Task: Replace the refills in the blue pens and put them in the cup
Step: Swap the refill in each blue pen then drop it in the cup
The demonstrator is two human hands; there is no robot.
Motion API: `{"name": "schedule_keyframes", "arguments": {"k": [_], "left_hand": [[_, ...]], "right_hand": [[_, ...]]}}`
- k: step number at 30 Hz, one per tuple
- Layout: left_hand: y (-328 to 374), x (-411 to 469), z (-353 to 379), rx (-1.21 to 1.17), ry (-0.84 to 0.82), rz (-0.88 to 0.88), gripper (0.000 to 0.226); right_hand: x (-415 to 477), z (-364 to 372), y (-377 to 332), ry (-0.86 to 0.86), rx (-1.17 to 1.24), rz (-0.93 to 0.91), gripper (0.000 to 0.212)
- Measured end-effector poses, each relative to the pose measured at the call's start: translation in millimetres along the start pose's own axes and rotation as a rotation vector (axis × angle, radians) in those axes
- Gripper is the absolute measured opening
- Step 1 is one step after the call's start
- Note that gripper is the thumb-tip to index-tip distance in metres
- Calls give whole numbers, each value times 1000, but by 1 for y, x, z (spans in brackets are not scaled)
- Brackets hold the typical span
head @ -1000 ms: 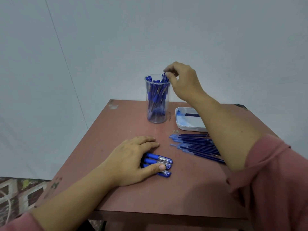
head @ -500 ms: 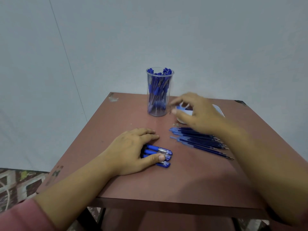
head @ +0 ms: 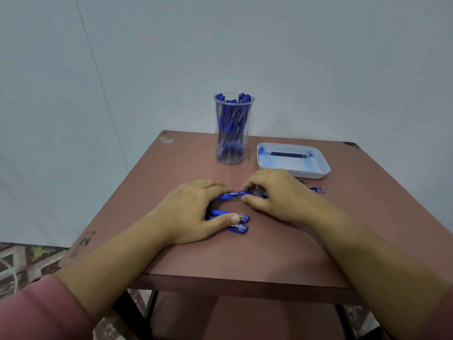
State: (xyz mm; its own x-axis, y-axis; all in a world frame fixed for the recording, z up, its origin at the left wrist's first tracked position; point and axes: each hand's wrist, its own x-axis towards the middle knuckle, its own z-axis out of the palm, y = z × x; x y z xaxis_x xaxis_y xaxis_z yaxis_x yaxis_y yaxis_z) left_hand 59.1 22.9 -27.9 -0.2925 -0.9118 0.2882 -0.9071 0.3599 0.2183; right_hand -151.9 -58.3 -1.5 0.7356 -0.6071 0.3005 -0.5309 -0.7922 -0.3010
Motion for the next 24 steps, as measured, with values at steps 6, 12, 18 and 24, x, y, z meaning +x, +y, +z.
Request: {"name": "schedule_keyframes", "arguments": {"k": [6,12,18,24], "left_hand": [[-1,20,-15,14,85,21,60],[7,53,-22,-174,137,1,38],[1,62,-5,-303,247,-29,18],[-6,56,5,-236,360,24,29]], "right_hand": [[0,-8,14,206,171,38,8],[1,-8,26,217,297,87,9],[3,-10,27,305,314,13,32],[7,-6,31,374,230,-93,19]]}}
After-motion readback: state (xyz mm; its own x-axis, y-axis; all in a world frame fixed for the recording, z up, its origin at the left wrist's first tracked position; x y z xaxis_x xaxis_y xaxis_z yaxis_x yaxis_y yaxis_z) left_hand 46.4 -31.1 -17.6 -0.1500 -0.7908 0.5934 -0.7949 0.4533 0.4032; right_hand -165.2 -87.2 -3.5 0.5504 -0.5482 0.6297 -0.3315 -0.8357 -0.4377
